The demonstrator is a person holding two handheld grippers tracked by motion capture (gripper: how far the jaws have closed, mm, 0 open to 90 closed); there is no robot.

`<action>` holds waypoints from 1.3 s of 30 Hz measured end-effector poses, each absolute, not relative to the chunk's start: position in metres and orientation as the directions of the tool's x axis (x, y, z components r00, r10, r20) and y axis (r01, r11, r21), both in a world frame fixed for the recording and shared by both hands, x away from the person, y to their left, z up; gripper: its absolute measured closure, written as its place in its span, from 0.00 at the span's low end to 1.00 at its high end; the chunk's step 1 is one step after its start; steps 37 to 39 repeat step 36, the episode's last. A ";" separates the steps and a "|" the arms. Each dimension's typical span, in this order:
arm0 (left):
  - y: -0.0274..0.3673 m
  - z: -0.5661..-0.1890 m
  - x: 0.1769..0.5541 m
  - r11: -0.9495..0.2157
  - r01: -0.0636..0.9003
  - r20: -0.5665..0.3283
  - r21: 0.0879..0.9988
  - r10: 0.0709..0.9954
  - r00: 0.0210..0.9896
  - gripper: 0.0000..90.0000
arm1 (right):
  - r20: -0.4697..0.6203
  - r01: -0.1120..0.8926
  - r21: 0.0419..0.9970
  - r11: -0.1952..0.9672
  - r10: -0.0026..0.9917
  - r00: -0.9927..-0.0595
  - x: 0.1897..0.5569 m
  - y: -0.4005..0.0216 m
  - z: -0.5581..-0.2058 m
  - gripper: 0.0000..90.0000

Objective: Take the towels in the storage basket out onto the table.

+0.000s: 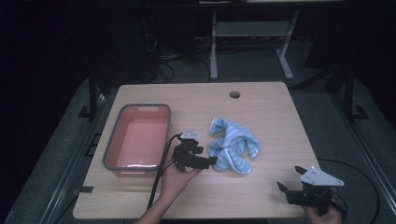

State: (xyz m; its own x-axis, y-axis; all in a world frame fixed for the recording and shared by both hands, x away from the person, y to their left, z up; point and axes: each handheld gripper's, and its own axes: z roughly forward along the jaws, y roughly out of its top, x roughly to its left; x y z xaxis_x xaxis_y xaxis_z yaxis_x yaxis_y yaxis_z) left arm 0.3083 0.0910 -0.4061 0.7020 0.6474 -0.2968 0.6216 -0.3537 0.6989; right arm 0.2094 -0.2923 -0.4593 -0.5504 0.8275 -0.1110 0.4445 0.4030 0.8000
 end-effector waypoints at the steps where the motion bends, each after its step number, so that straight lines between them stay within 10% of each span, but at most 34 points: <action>1: 0.092 -0.406 0.306 -0.356 0.618 -0.293 0.701 0.647 0.704 0.31 | -0.111 0.445 0.800 0.403 0.828 -0.550 0.209 -0.292 -0.459 0.17; 39: 0.123 -0.430 0.233 -0.372 0.534 -0.239 0.759 0.605 0.760 0.32 | -0.104 0.440 0.810 0.388 0.832 -0.544 0.198 -0.294 -0.461 0.17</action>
